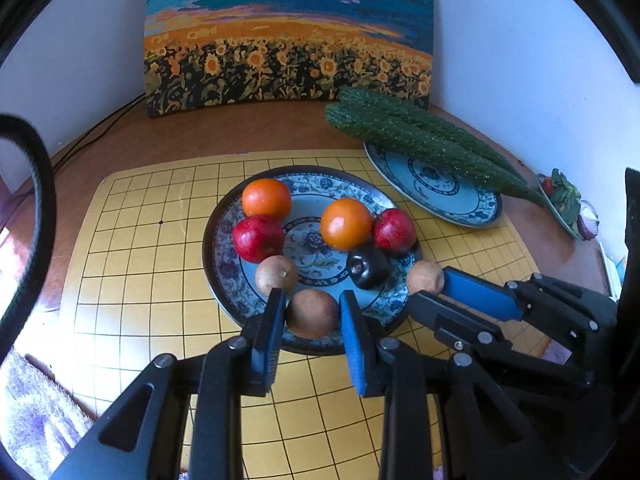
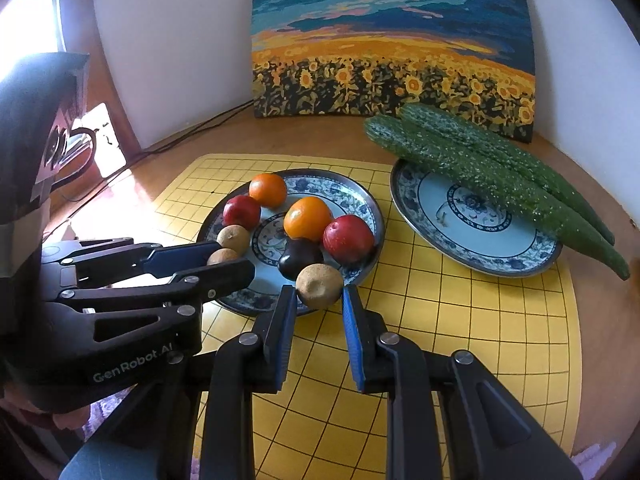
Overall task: Organize fruits
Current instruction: 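Lower both potatoes onto the plate and open both grippers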
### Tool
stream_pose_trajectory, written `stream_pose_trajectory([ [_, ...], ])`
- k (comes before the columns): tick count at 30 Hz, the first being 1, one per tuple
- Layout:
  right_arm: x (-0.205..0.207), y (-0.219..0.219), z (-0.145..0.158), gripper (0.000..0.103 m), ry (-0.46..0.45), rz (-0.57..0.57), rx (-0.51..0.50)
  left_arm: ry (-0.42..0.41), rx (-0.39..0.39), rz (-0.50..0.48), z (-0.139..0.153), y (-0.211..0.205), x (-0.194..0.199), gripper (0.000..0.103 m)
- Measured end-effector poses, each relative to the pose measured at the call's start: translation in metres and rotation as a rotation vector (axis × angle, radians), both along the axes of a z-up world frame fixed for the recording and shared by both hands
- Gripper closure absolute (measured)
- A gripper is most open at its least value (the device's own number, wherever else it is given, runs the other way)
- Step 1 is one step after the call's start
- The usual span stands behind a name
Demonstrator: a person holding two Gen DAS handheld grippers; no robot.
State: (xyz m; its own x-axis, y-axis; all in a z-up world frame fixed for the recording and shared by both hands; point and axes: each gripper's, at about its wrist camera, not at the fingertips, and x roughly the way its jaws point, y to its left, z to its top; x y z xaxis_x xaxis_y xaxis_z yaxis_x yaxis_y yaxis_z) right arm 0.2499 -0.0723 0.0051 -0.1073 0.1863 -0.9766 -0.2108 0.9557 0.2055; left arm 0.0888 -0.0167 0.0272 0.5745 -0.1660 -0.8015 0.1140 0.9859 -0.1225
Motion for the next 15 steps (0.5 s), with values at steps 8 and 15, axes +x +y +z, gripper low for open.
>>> stream_pose_trajectory([
  [8,-0.0008,0.0036,-0.0018,0.078,-0.003,0.013,0.001,-0.005,0.006,0.015,-0.0002,0.0028,0.0042,0.074],
  [15,-0.0009,0.0065,-0.0067,0.078,0.003,0.020,0.005,0.014,-0.002,0.020,-0.0064,0.0075,0.0074,0.074],
])
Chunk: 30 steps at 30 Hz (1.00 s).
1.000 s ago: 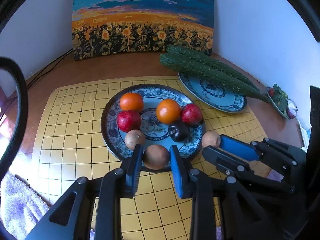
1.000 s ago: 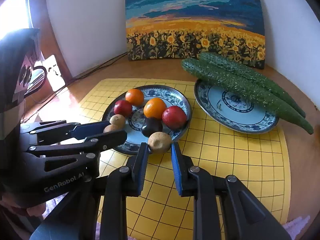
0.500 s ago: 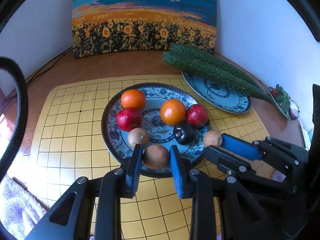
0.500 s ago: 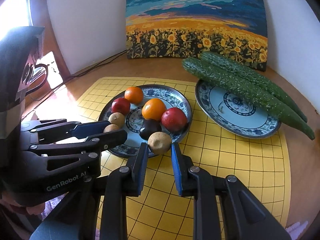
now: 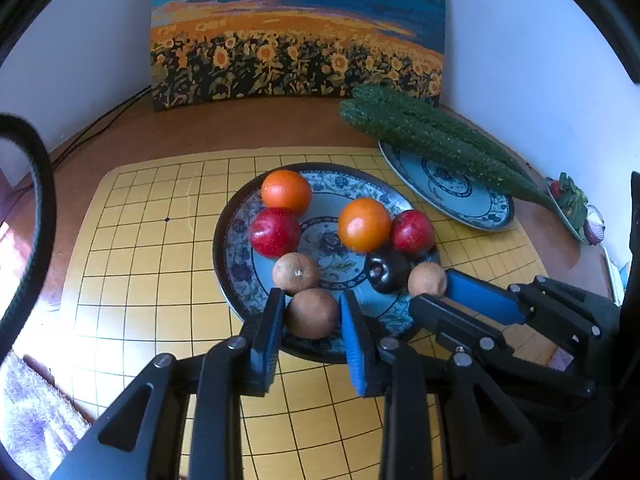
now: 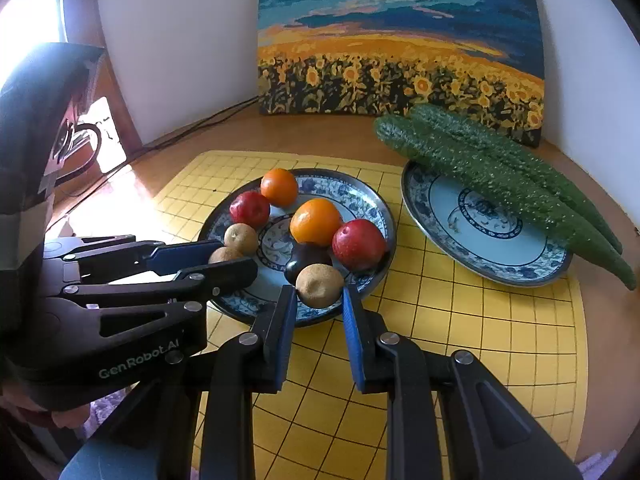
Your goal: Organize fruits
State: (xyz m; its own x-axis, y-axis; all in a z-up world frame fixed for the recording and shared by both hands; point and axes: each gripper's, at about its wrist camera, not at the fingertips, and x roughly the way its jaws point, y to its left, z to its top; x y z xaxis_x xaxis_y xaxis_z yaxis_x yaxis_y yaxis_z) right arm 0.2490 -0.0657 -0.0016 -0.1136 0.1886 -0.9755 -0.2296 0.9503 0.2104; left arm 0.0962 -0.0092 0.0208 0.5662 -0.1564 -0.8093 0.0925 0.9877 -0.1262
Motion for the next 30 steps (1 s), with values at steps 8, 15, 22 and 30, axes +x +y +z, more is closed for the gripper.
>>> stream_pose_trajectory([
  [8,0.001,-0.002,-0.001,0.078,-0.001,0.002,-0.007,-0.008,0.018,-0.018,0.002,-0.002,-0.001,0.072],
  [15,0.003,-0.007,-0.001,0.072,0.001,-0.023,-0.009,-0.023,0.050,-0.016,0.009,-0.002,-0.004,0.066],
  [22,0.004,-0.014,0.008,0.059,-0.012,-0.050,-0.001,-0.034,0.051,0.016,0.016,0.004,-0.013,0.053],
  [30,-0.002,-0.019,0.022,0.045,-0.013,-0.083,0.002,-0.029,0.028,0.050,0.021,0.008,-0.029,0.048],
])
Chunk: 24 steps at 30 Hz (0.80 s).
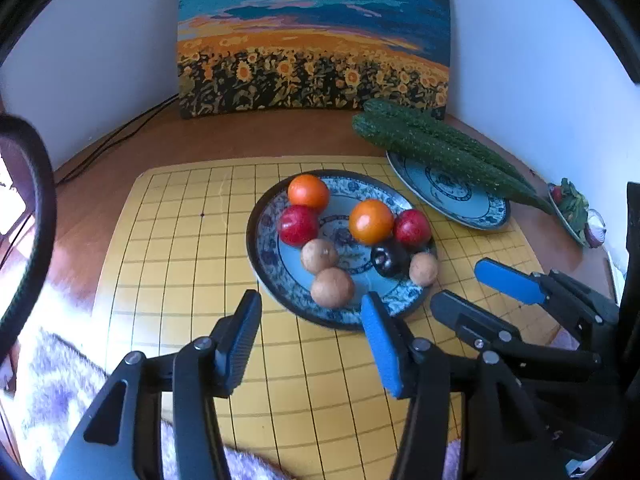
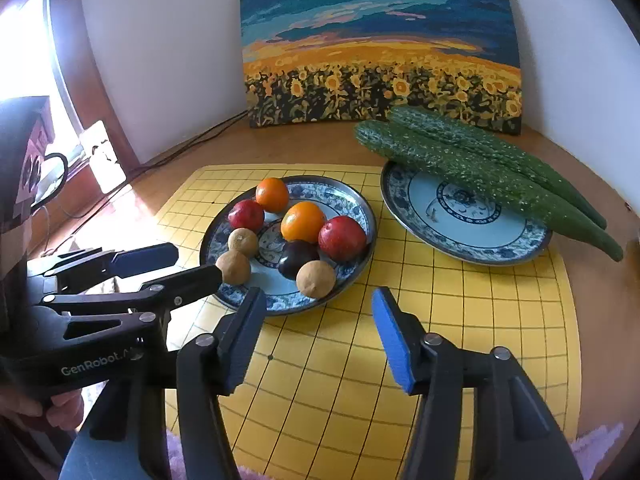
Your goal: Organize fruits
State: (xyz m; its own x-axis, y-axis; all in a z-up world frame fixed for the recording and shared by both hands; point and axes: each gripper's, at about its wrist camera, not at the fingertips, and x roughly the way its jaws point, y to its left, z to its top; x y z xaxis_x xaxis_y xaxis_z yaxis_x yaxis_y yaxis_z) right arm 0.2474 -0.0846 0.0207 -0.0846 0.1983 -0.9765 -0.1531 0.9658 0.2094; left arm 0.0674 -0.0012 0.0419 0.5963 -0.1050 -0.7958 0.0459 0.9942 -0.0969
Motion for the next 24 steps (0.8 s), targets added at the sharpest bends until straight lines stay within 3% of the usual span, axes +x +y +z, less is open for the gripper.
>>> stream_pose_trajectory([
  [13,-0.016,-0.005,0.010,0.034,0.007,-0.014,-0.028,0.036,0.015,0.025,-0.008,-0.005,-0.020,0.047],
  [24,-0.026,-0.011,0.008,0.032,0.021,-0.038,-0.053,0.053,0.037,0.046,-0.015,-0.013,-0.024,0.047],
])
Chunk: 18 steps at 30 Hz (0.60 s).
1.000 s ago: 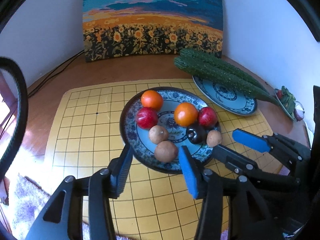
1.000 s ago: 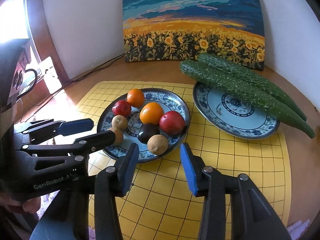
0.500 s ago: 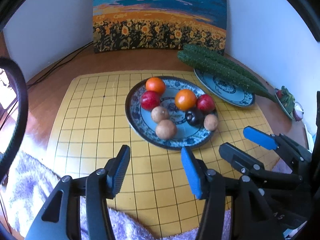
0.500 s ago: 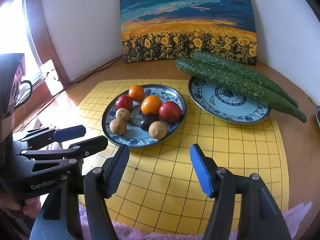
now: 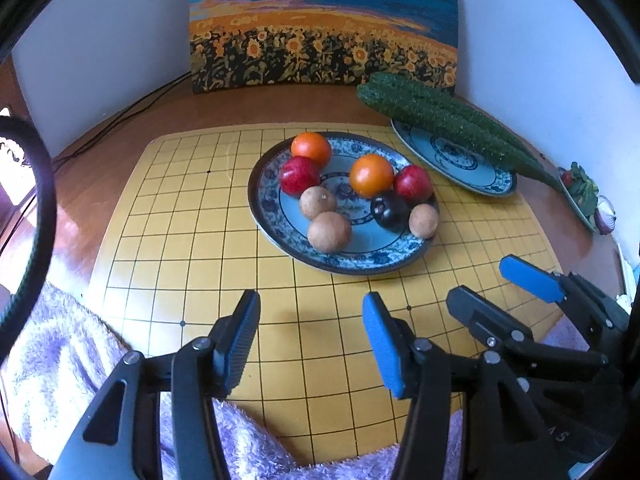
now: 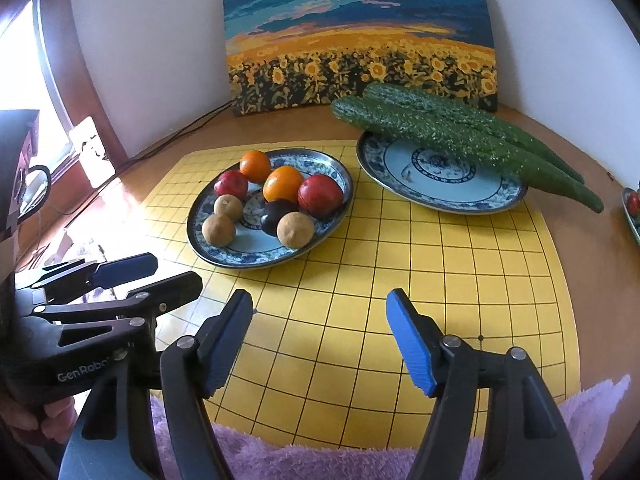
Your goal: Organize fruits
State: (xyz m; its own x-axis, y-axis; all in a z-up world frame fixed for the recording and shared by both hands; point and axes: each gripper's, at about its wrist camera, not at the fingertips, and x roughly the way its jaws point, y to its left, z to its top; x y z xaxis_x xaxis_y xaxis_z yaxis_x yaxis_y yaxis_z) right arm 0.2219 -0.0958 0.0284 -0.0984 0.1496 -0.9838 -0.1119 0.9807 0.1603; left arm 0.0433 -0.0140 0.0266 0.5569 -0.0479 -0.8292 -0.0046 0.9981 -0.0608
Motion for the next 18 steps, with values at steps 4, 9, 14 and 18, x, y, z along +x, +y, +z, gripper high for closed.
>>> stream_pose_trajectory([
  [4,-0.0018,-0.0019,-0.0006,0.032,0.006,-0.009,-0.001,0.002,0.005,0.000,-0.0014,-0.0014,0.0001,0.047],
  [9,-0.0018,-0.0027,-0.0016,0.032,0.013,-0.018,-0.010,0.004,0.006,0.003,-0.0026,-0.0023,0.0010,0.047],
  [14,-0.0023,-0.0027,-0.0029,0.032,0.019,-0.023,-0.010,-0.001,0.008,0.007,-0.0031,-0.0025,-0.0001,0.047],
  [18,-0.0023,-0.0024,-0.0030,0.032,0.019,-0.023,-0.011,0.000,0.008,0.009,-0.0038,-0.0024,-0.0004,0.047],
])
